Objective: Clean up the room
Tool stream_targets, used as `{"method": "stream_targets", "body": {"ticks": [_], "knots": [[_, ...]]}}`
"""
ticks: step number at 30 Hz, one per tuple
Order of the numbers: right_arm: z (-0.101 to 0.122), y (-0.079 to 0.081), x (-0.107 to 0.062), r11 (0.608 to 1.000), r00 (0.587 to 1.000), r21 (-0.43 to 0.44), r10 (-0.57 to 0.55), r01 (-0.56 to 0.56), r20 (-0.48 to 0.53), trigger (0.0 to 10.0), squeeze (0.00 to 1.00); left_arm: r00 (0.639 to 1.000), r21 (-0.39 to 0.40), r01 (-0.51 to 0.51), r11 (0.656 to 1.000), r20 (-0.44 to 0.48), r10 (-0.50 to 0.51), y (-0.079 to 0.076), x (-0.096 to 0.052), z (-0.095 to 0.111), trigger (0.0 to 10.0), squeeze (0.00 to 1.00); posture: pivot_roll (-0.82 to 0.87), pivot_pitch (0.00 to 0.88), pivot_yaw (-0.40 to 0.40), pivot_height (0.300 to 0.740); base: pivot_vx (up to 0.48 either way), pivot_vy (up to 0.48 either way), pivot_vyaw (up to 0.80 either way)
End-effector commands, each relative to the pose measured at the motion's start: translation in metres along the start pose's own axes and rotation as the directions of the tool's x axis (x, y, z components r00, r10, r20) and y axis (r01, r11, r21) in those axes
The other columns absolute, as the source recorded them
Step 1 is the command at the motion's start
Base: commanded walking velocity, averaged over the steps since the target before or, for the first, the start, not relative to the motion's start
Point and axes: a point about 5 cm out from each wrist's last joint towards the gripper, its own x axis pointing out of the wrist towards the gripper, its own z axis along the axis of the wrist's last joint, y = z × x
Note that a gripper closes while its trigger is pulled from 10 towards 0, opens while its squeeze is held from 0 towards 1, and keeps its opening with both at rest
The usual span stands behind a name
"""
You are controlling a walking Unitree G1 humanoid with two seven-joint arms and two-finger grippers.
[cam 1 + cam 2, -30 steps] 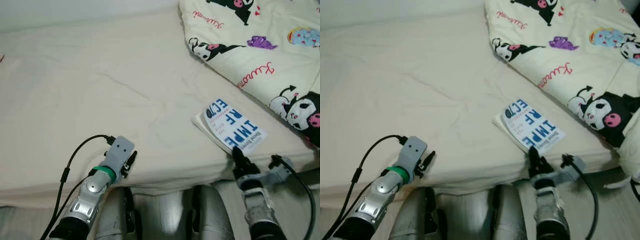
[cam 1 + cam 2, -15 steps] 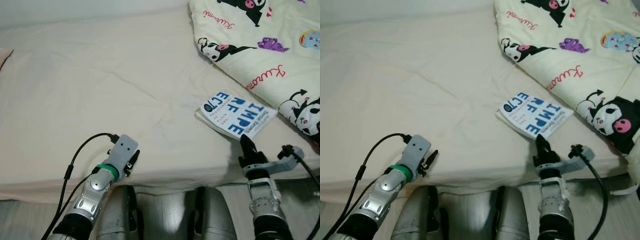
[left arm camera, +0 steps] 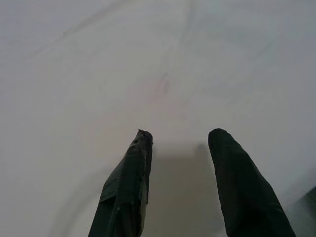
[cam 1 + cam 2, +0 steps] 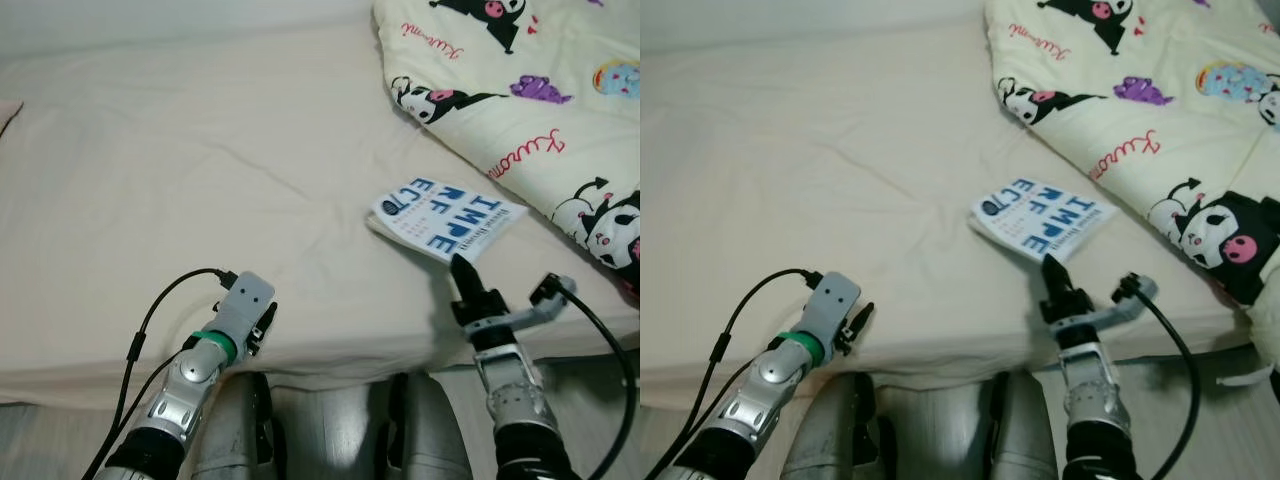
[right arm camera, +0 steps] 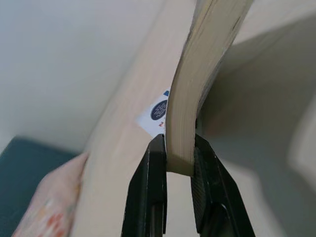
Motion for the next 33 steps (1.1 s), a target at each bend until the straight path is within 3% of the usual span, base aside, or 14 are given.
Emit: {"method": "stream_targets", "body": {"ticks": [1, 6, 7, 13, 15, 16, 17, 19, 22, 25, 27, 31, 32, 33], "knots": [[-0.021, 0.006, 0.0, 0.998, 0.994, 0.028, 0.051, -0.049, -0.098, 0.0, 0.0, 0.999, -0.021, -0.02, 1.0, -0.029, 0.019, 0.003, -0.003, -0.008, 10.0, 0.0, 0.03, 0.171, 0.153, 0.612, 0.0, 0.0, 0.0], [-0.049, 0.018, -0.001, 0.989, 0.958, 0.051, 0.146, -0.138, -0.245, 0.0, 0.0, 0.999, -0.039, -0.043, 0.998, 0.002, 0.043, 0.01, -0.002, 0.0, 10.0, 0.0, 0.03, 0.173, 0.15, 0.612, 0.0, 0.0, 0.0], [-0.054, 0.025, -0.001, 0.981, 0.941, 0.069, 0.195, -0.182, -0.276, 0.0, 0.0, 0.994, -0.026, -0.082, 0.996, 0.064, 0.083, 0.017, -0.005, 0.009, 10.0, 0.0, 0.03, 0.177, 0.146, 0.612, 0.0, 0.0, 0.0], [-0.056, 0.03, 0.0, 0.974, 0.932, 0.083, 0.225, -0.21, -0.284, 0.0, 0.0, 0.984, 0.012, -0.13, 0.991, 0.127, 0.128, 0.022, -0.008, 0.019, 10.0, 0.0, 0.03, 0.177, 0.145, 0.612, 0.0, 0.0, 0.0], [-0.044, 0.037, 0.01, 0.967, 0.941, 0.111, 0.251, -0.231, -0.229, 0.0, 0.0, 0.933, 0.258, -0.235, 0.937, 0.33, 0.143, 0.022, -0.018, 0.045, 10.0, 0.0, 0.03, 0.177, 0.133, 0.612, 0.0, 0.0, 0.0], [-0.044, 0.037, 0.01, 0.967, 0.941, 0.111, 0.251, -0.231, -0.229, 0.0, 0.0, 0.933, 0.258, -0.235, 0.937, 0.33, 0.143, 0.022, -0.018, 0.045, 10.0, 0.0, 0.03, 0.177, 0.133, 0.612, 0.0, 0.0, 0.0], [-0.039, 0.042, 0.015, 0.962, 0.94, 0.117, 0.268, -0.248, -0.21, 0.0, 0.0, 0.915, 0.342, -0.254, 0.905, 0.389, 0.11, 0.017, -0.022, 0.051, 10.0, 1.0, 0.03, 0.176, 0.13, 0.612, 0.0, 0.0, 0.0], [-0.039, 0.042, 0.015, 0.962, 0.94, 0.117, 0.268, -0.248, -0.21, 0.0, 0.0, 0.915, 0.342, -0.254, 0.905, 0.389, 0.11, 0.017, -0.022, 0.051, 10.0, 1.0, 0.03, 0.176, 0.13, 0.612, 0.0, 0.0, 0.0], [-0.031, 0.052, 0.021, 0.949, 0.93, 0.119, 0.31, -0.291, -0.198, 0.0, 0.0, 0.891, 0.454, -0.297, 0.84, 0.447, 0.074, 0.011, -0.024, 0.053, 10.0, 1.0, 0.02, 0.175, 0.122, 0.612, 0.0, 0.0, 0.0], [-0.031, 0.052, 0.021, 0.949, 0.93, 0.119, 0.31, -0.291, -0.198, 0.0, 0.0, 0.891, 0.454, -0.297, 0.84, 0.447, 0.074, 0.011, -0.024, 0.053, 10.0, 1.0, 0.02, 0.175, 0.122, 0.612, 0.0, 0.0, 0.0], [-0.02, 0.066, 0.028, 0.93, 0.911, 0.115, 0.367, -0.35, -0.189, 0.0, 0.0, 0.886, 0.531, -0.304, 0.791, 0.462, 0.03, 0.002, -0.023, 0.05, 10.0, 1.0, 0.01, 0.174, 0.108, 0.612, 0.0, 0.0, 0.0], [-0.017, 0.071, 0.029, 0.921, 0.902, 0.112, 0.388, -0.372, -0.19, 0.0, 0.0, 0.888, 0.551, -0.296, 0.781, 0.46, 0.012, -0.002, -0.022, 0.048, 10.0, 1.0, 0.01, 0.174, 0.108, 0.612, 0.0, 0.0, 0.0], [-0.016, 0.079, 0.031, 0.906, 0.884, 0.116, 0.423, -0.407, -0.198, 0.0, 0.0, 0.894, 0.558, -0.286, 0.779, 0.448, 0.007, -0.008, -0.017, 0.049, 10.0, 0.0, -0.01, 0.169, 0.097, 0.612, 0.0, 0.0, 0.0], [-0.016, 0.079, 0.031, 0.906, 0.884, 0.116, 0.423, -0.407, -0.198, 0.0, 0.0, 0.894, 0.558, -0.286, 0.779, 0.448, 0.007, -0.008, -0.017, 0.049, 10.0, 0.0, -0.01, 0.169, 0.097, 0.612, 0.0, 0.0, 0.0]]}}
